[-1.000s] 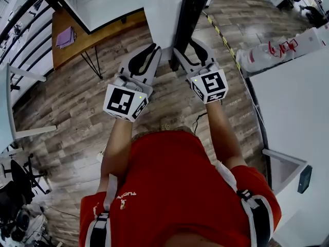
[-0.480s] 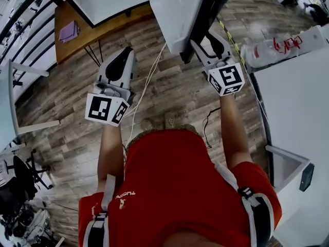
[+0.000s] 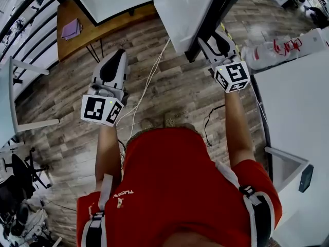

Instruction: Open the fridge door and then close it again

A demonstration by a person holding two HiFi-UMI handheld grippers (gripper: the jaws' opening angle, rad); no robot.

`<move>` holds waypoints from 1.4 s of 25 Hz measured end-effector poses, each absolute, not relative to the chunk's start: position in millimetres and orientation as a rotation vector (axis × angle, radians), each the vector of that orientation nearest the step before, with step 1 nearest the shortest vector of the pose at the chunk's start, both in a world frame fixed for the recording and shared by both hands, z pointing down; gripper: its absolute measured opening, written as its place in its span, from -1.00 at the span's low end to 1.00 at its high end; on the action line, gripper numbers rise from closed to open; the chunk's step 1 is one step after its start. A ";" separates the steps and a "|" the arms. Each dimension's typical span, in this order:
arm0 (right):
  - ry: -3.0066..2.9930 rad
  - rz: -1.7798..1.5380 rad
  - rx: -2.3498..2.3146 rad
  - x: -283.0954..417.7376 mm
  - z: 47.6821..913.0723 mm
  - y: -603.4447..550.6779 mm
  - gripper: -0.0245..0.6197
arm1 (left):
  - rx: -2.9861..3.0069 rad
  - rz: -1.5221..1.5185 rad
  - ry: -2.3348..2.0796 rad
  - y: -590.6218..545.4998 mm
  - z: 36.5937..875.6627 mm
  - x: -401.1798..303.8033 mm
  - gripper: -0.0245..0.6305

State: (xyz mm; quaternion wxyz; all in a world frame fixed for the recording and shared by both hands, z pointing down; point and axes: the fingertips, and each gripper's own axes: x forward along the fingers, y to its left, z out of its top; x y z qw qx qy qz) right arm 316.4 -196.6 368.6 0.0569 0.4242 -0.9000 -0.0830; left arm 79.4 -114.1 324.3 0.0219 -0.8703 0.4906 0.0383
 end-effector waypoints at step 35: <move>-2.823 -0.302 1.344 156.5 329.6 -183.8 -0.08 | -2.702 0.232 1.487 -114.9 317.5 11.4 -0.85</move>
